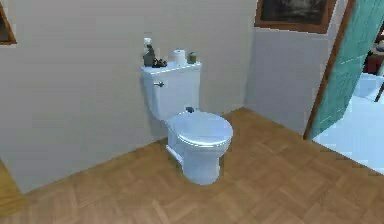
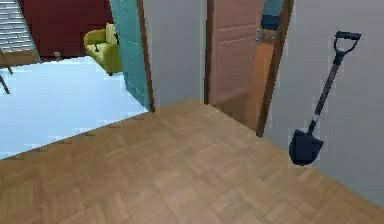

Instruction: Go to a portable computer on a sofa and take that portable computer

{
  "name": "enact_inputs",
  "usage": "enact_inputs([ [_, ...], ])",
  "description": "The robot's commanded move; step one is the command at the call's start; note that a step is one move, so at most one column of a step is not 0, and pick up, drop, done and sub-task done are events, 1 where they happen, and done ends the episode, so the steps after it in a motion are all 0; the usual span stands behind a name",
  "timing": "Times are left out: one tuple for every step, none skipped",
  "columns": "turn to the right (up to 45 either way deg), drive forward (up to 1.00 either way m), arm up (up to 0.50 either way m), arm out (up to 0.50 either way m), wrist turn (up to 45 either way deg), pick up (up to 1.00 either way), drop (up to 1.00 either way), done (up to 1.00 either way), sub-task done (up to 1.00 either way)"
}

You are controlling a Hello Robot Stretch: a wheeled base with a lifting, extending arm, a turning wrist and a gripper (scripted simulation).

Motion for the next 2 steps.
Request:
enact_inputs([
  [27.0, 0.0, 0.0, 0.0, 0.0, 0.0, 0.0, 0.0, 0.0],
  [3.0, 0.0, 0.0, 0.0, 0.0, 0.0, 0.0, 0.0, 0.0],
])
